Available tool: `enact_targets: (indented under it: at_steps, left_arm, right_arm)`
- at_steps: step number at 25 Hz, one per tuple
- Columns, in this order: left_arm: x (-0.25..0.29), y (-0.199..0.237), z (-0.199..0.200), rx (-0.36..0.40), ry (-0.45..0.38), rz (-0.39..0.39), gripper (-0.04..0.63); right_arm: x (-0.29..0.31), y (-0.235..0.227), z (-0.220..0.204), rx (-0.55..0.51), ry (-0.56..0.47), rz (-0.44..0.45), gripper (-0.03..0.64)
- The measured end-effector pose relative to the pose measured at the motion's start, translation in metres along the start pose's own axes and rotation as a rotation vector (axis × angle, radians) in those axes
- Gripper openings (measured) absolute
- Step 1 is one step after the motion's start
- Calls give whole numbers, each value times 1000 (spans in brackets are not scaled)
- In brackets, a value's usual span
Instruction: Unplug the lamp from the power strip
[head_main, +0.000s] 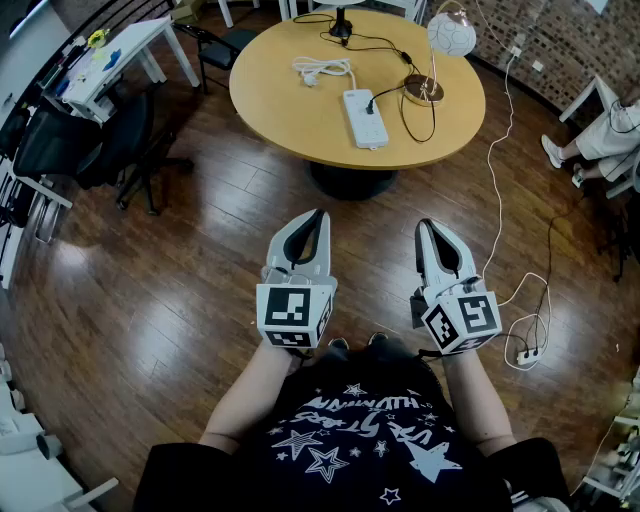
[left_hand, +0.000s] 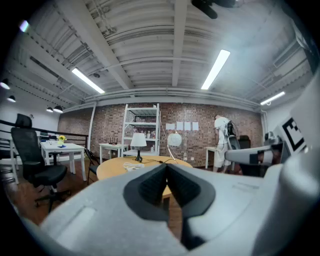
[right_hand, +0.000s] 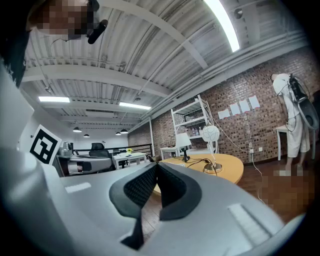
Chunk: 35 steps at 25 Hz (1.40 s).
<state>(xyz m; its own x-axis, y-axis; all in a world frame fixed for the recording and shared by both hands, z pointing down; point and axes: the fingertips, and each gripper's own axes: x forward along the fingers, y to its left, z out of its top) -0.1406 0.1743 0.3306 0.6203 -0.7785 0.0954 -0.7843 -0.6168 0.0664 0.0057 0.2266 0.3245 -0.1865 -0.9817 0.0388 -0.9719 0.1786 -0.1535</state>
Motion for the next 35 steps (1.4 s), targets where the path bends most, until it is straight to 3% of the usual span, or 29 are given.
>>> enact_targets:
  at_steps: [14, 22, 35]
  left_arm:
    - [32, 21, -5, 9, 12, 35, 5]
    - [99, 18, -7, 16, 49, 52, 5]
    - [201, 28, -21, 5, 118, 161, 5]
  right_arm:
    - [41, -28, -14, 23, 4, 2, 9]
    - [105, -71, -7, 21, 1, 54, 9]
    - [182, -150, -12, 3, 59, 132, 9]
